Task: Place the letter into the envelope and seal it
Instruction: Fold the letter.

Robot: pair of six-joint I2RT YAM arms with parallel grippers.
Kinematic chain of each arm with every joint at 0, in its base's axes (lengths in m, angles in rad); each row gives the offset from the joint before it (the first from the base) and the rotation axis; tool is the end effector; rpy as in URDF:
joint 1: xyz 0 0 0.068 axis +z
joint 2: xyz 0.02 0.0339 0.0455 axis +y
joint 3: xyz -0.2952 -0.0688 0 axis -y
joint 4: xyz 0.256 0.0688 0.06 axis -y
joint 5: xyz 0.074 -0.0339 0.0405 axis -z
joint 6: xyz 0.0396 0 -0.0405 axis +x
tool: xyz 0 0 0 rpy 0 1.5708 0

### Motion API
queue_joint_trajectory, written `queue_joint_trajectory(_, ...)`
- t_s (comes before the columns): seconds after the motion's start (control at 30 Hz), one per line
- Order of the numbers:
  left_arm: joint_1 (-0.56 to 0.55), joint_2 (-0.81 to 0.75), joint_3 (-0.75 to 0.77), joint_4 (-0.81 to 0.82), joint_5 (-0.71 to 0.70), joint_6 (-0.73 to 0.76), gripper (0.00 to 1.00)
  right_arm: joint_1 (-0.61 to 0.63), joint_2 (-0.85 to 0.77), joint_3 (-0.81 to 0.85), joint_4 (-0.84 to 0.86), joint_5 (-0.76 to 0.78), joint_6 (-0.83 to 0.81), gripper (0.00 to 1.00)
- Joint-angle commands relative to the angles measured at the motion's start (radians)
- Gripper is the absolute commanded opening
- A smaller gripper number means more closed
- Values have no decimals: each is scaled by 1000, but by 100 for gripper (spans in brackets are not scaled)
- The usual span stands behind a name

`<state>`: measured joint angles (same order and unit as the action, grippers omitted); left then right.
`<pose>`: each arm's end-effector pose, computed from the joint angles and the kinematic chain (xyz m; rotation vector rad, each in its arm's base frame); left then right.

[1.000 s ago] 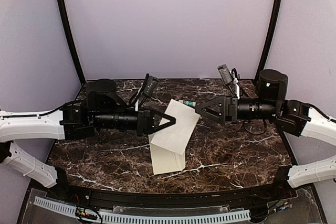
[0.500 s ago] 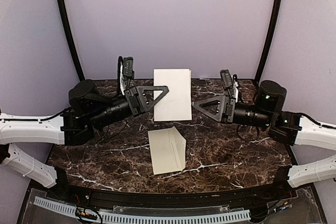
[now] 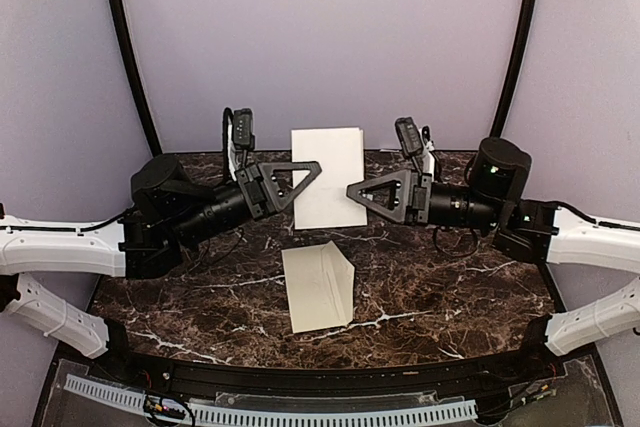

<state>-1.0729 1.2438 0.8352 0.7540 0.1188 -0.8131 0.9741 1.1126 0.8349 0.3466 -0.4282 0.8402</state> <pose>0.1346 -0.2575 0.3848 0.3027 1.3906 -1.6822 0.1335 0.2258 0.3733 -0.5231 1.7163 1.7089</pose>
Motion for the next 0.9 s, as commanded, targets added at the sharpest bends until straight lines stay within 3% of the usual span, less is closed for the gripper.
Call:
queue_joint_trajectory(0.0, -2, -4, 2, 31, 7, 3, 0, 8, 20, 42, 68, -27, 5, 63)
queue_joint_trajectory(0.27, -2, 8, 7, 56, 31, -6, 0, 9, 33, 45, 120, -23, 37, 54)
queue_joint_trajectory(0.43, -2, 10, 7, 66, 48, 2, 0, 9, 44, 54, 136, -28, 44, 41)
queue_joint_trajectory(0.63, -2, 15, 5, 66, 56, 6, 0, 10, 47, 58, 138, -23, 46, 17)
queue_joint_trajectory(0.73, -2, 18, 6, 55, 65, 8, 0, 11, 42, 54, 126, -2, 43, 0)
queue_joint_trajectory(0.83, -2, 13, 11, -6, 61, 13, 1, 9, 29, 50, 105, 23, 39, 0)
queue_joint_trajectory(0.87, -2, 9, 16, -24, 58, 14, 5, 9, 24, 49, 96, 28, 34, 0)
